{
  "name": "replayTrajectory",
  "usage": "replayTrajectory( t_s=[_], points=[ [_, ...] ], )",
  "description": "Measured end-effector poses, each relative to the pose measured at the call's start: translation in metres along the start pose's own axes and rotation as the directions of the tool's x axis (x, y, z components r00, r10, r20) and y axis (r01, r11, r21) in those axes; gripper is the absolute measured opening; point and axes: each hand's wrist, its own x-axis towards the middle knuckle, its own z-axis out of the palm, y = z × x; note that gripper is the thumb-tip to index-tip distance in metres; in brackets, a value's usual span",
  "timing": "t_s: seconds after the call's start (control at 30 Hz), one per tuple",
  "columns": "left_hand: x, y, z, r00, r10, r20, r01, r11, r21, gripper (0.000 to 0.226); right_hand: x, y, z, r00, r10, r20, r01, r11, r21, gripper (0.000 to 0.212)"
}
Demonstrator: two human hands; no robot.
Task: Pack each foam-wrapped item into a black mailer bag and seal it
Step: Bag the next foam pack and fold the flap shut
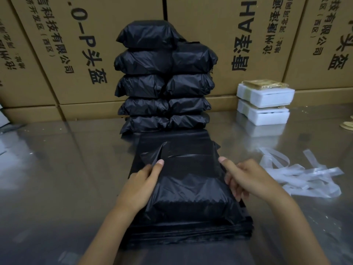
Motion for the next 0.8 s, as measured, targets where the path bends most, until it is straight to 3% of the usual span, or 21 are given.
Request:
replayTrajectory(
  t_s=[0.07,0.13,0.2,0.33,0.47,0.6,0.7,0.8],
  points=[
    [0.0,0.003,0.0,0.991,-0.082,0.104,0.093,0.991,-0.098,0.072,0.001,-0.003,0.011,1.0,-0.017,-0.01,0.016,0.989,-0.144,0.073],
    [-0.001,0.005,0.001,0.976,-0.125,0.177,0.162,0.963,-0.214,0.071,0.002,-0.002,0.016,0.999,-0.041,-0.023,0.034,0.966,-0.255,0.076],
    [-0.003,0.006,0.0,0.965,-0.122,0.233,0.178,0.955,-0.236,0.07,0.0,-0.003,0.017,0.998,-0.055,-0.023,0.047,0.967,-0.252,0.074],
    [-0.004,0.003,0.002,0.953,-0.105,0.285,0.19,0.939,-0.286,0.096,0.003,-0.003,0.024,0.996,-0.067,-0.054,0.058,0.986,-0.158,0.078],
    [-0.005,0.008,0.004,0.957,-0.112,0.268,0.238,0.832,-0.501,0.073,0.005,-0.002,0.028,0.995,-0.062,-0.082,0.063,0.998,0.001,0.082],
    [-0.004,0.01,0.013,0.958,-0.205,0.199,0.285,0.73,-0.621,0.081,0.003,-0.006,0.049,0.996,-0.082,-0.025,0.085,0.984,0.159,0.073],
    [-0.006,0.014,0.017,0.964,-0.208,0.164,0.264,0.72,-0.641,0.069,0.004,-0.005,0.058,0.995,-0.083,-0.059,0.093,0.979,0.181,0.077],
    [-0.007,0.015,0.015,0.98,-0.126,0.153,0.195,0.76,-0.62,0.069,0.004,-0.007,0.053,0.995,-0.065,-0.072,0.082,0.959,0.271,0.061]
  ],
)
